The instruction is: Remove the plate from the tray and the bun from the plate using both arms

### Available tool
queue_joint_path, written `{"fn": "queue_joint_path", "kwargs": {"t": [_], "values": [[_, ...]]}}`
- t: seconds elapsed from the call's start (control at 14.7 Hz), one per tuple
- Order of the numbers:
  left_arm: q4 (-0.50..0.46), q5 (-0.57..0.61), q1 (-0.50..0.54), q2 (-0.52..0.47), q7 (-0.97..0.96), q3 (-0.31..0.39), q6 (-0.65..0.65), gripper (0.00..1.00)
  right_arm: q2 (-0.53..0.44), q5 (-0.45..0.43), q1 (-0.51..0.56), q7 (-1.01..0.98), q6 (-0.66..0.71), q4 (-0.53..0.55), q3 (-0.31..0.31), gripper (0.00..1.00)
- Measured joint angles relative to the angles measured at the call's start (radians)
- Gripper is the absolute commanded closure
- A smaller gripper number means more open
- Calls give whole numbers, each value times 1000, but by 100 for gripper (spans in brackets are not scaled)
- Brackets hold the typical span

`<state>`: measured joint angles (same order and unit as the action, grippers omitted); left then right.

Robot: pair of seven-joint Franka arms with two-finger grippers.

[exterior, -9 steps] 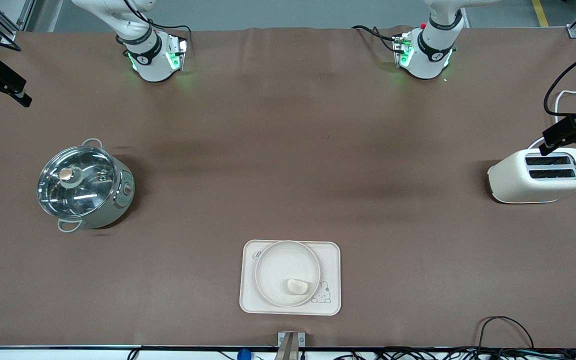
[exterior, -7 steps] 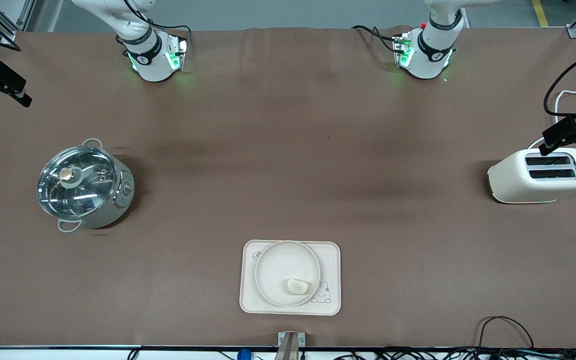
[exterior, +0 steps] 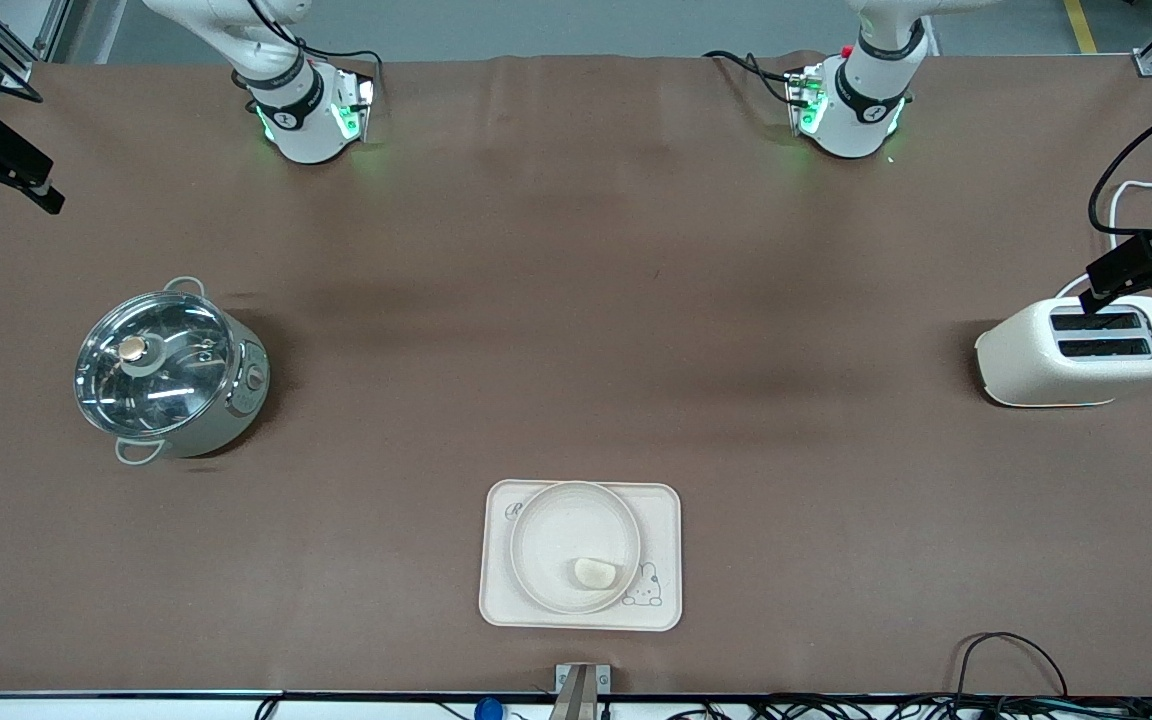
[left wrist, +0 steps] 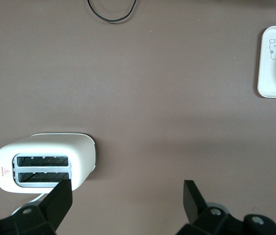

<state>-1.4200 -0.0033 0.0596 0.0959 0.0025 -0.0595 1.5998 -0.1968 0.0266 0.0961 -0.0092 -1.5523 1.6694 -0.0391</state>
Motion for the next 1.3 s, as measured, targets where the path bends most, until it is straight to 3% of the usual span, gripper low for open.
{"fn": "queue_joint_path", "kwargs": {"t": [0.41,0.61,1.02,1.3], "values": [[0,0,0,0,0,0,0,0,32,62,26,1,-3,0,3,0],[2,0,0,0,1,0,0,0,93,179,19,1,-72,3,-6,0],[5,2,19,2,3,1,0,0,381,347,-167,211,-449,5,-21,0],[4,2,19,4,3,1,0,0,587,388,-296,402,-628,-40,-23,0]]}}
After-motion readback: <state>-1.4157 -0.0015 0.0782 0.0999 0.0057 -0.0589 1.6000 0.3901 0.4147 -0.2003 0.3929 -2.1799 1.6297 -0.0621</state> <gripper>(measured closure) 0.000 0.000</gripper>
